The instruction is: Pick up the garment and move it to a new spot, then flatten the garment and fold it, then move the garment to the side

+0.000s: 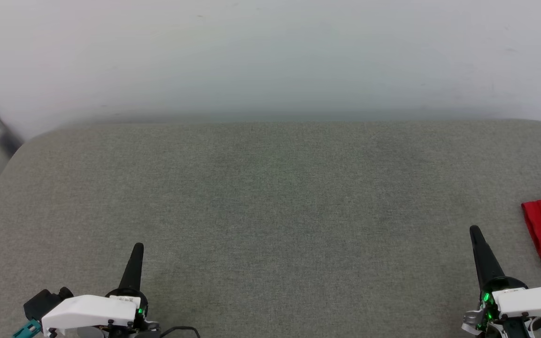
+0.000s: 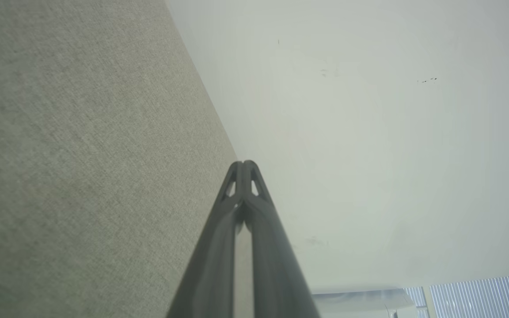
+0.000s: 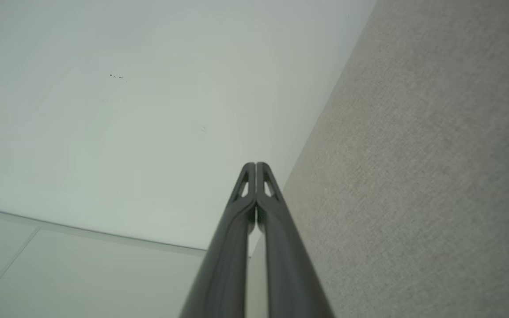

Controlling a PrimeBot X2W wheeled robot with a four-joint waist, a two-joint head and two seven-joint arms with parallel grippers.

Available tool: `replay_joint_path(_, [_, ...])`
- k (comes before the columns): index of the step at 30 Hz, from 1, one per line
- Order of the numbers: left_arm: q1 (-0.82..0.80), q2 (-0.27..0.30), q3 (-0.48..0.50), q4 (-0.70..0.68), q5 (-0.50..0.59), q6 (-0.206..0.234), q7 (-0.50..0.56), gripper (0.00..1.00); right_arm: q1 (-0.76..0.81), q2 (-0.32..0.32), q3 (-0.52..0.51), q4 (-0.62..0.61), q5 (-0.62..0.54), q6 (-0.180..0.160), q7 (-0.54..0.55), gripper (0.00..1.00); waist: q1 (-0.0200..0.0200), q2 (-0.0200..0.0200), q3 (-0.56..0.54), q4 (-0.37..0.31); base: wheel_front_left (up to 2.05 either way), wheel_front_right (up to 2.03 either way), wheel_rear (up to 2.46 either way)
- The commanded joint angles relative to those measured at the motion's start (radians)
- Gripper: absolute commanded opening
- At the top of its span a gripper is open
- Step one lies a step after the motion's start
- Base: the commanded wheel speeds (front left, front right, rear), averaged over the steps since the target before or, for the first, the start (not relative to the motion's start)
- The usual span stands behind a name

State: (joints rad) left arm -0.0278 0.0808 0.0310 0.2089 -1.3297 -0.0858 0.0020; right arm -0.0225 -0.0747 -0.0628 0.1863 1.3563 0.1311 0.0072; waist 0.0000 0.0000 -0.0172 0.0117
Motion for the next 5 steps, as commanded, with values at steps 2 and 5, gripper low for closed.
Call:
replay_joint_path(2, [-0.026,0.001,0.006,0.0,-0.033,-0.01,0.01,0.0,-0.029,-0.006,-0.004,0.001,0.032,0.0,0.009,0.0,0.0,0.0,0.001,-0.001,0.0,0.0,0.0])
replay_joint_path(5, [-0.031,0.0,0.01,0.003,-0.06,-0.014,0.017,0.0,-0.033,-0.005,-0.005,0.007,0.056,0.0,0.016,0.0,0.0,0.0,0.003,-0.002,0.0,0.0,0.0])
